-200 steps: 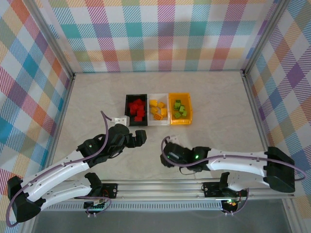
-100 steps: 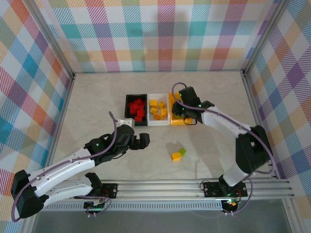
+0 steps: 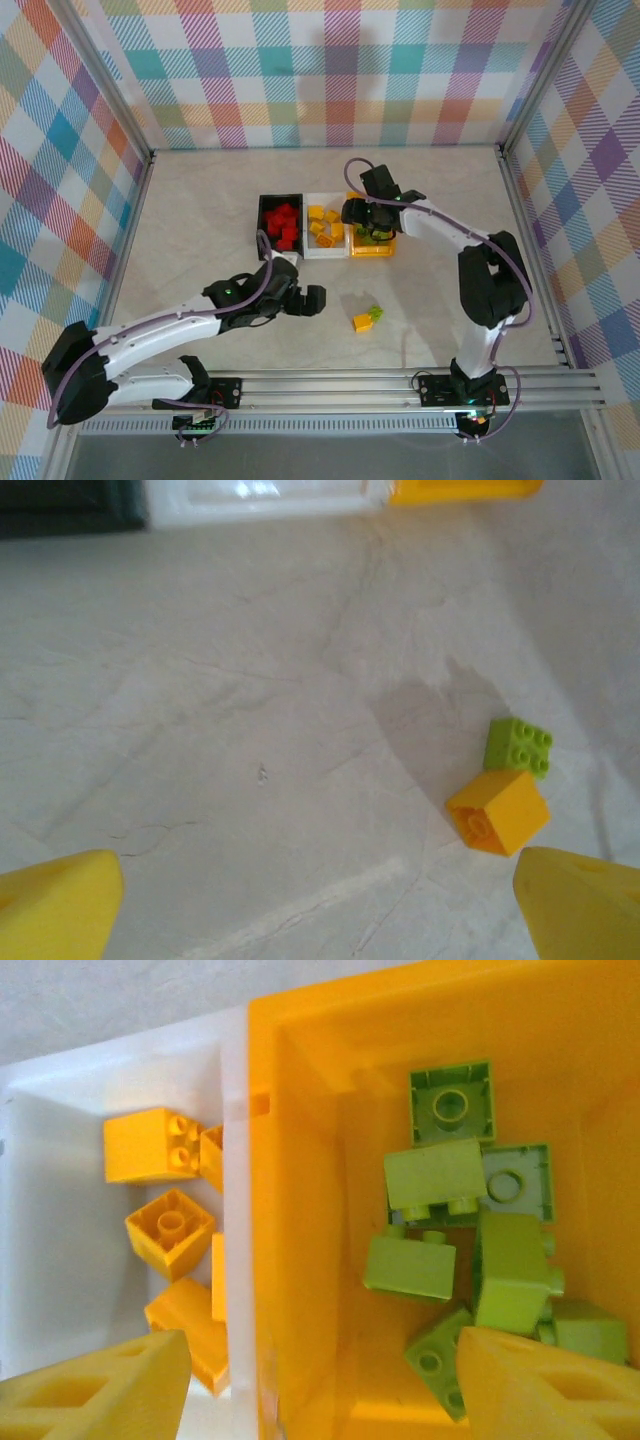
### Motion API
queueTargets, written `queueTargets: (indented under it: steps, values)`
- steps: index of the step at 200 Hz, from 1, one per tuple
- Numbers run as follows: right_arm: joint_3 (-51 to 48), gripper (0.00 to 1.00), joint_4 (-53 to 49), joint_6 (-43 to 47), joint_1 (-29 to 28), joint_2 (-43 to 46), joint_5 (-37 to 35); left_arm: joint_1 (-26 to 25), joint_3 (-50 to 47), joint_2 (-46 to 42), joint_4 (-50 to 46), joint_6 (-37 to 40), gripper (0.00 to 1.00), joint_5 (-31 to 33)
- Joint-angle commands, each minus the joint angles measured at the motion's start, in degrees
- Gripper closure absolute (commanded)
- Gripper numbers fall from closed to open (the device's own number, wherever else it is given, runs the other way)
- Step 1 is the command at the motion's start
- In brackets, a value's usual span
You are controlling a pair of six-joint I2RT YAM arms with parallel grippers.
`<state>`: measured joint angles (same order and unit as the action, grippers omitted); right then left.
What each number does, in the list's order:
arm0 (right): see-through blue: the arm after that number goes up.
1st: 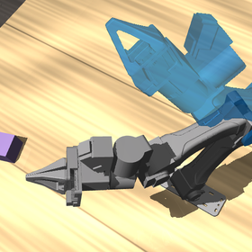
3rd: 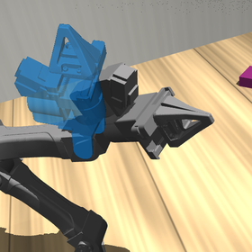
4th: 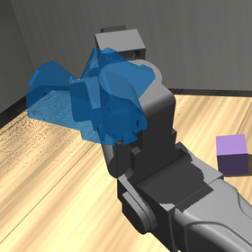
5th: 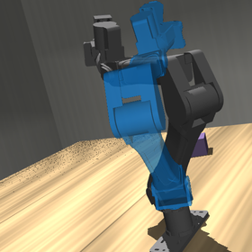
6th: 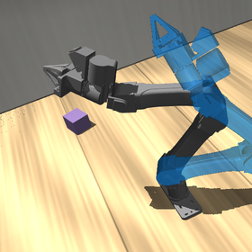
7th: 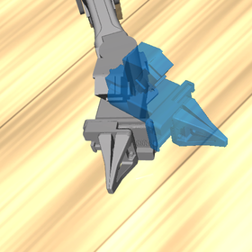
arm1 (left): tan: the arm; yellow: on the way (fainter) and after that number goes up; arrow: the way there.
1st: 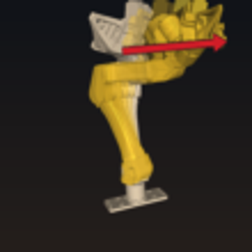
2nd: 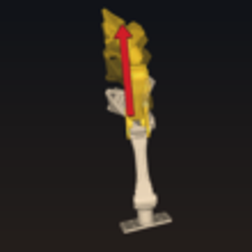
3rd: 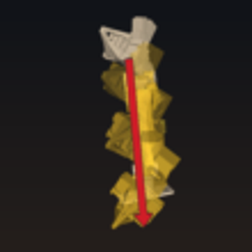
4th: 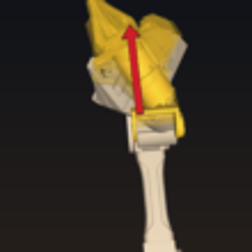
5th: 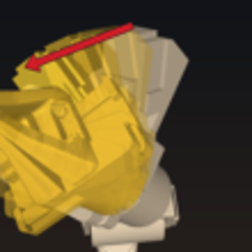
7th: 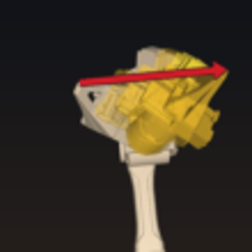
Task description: Sort the legos into containers by color
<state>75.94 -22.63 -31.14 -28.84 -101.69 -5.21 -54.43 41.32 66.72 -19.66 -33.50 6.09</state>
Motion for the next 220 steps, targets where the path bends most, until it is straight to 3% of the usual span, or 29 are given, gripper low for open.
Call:
queueTargets:
  steps: [1,31,50,80,161,220]
  values:
    - [-6.04,0.27,1.19,-0.74,-0.04,9.73,1.35,-4.07,3.97,5.53,3.03,3.63,0.00,-2.51]
    - [-17.75,0.26,3.37,-2.54,-0.01,20.57,2.21,-9.35,10.84,17.10,3.16,10.49,0.08,-5.84]
    - [-23.87,0.25,3.99,-3.69,-0.08,27.17,2.58,-10.65,13.71,23.41,5.89,15.24,0.14,-9.86]
    - [-29.51,0.24,3.29,-4.54,-0.12,34.27,2.18,-11.65,16.81,30.01,6.36,19.93,0.19,-11.03]
    - [-34.35,0.24,1.52,-6.10,-0.06,41.25,0.04,-12.63,22.09,38.37,4.82,24.27,0.26,-7.01]
    - [-35.22,0.23,-0.04,-6.52,-0.08,44.70,-1.75,-12.61,20.53,37.20,4.95,24.80,0.50,-7.15]
